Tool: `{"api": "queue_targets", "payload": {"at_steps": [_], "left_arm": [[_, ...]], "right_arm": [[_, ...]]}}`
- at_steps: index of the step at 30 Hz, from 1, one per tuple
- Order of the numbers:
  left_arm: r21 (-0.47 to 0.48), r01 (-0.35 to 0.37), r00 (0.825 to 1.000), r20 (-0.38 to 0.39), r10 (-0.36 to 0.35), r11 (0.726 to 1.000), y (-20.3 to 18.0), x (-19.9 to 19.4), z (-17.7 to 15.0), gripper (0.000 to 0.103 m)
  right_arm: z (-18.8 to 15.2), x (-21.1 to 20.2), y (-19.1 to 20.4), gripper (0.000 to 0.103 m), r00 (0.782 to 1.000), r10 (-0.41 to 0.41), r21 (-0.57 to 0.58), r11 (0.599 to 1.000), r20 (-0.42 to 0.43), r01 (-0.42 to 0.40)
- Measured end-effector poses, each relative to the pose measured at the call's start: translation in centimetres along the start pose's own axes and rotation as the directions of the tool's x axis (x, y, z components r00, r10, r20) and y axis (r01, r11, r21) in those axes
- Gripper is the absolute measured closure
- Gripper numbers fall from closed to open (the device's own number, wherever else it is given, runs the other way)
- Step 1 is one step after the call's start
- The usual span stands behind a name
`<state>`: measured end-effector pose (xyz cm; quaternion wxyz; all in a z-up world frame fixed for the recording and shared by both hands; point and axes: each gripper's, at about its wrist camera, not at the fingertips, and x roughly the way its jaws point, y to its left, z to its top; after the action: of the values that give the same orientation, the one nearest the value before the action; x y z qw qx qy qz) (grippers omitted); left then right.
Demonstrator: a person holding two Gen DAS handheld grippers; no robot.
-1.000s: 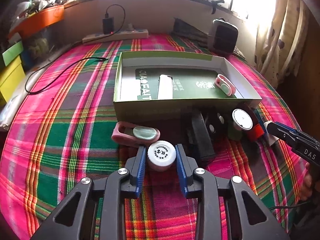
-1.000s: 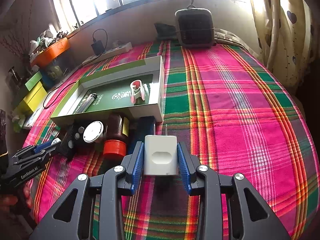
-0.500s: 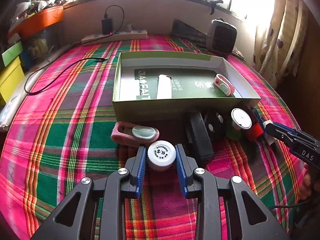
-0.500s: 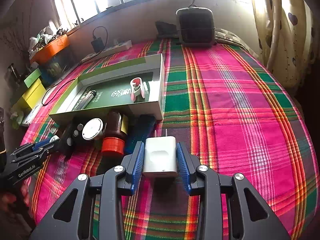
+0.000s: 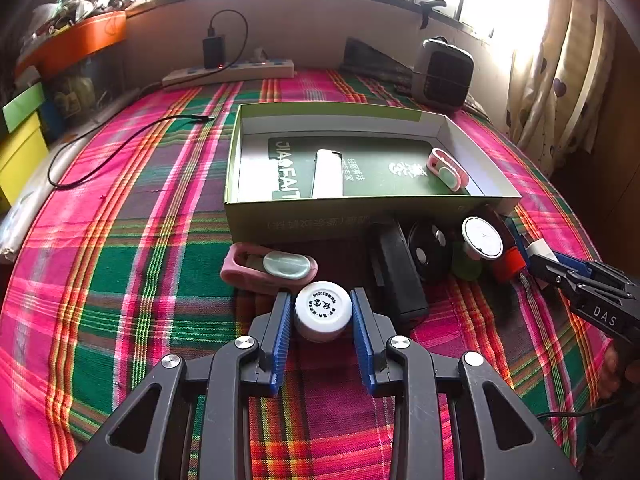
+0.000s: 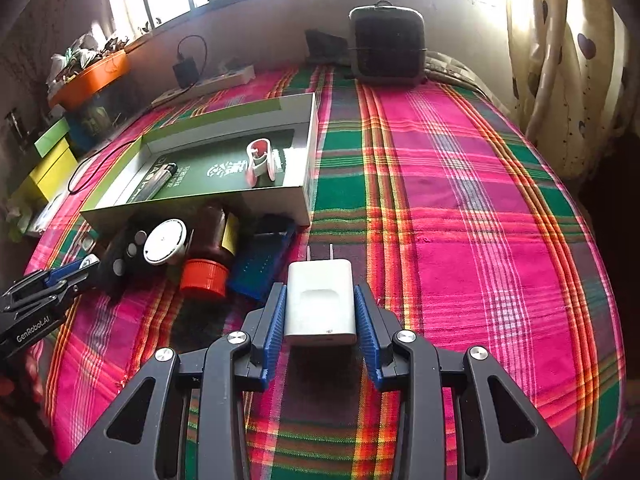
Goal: Organize rigid objects
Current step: 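Carry the charger with the right tool while the left tool carries the jar into the green box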
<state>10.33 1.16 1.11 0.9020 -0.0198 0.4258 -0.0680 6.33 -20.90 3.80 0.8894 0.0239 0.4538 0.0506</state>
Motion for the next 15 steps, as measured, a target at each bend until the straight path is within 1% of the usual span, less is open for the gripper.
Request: {"api": "queue_targets", "payload": {"at_steps": [15], "left_arm": [[0.008, 0.009, 1.000, 0.002, -0.009, 1.000, -0.35, -0.16, 0.03, 0.076]], "right_arm": [[0.00, 0.01, -0.18, 0.068, 1.000, 0.008, 0.002, 1.000, 0.002, -0.008]]}}
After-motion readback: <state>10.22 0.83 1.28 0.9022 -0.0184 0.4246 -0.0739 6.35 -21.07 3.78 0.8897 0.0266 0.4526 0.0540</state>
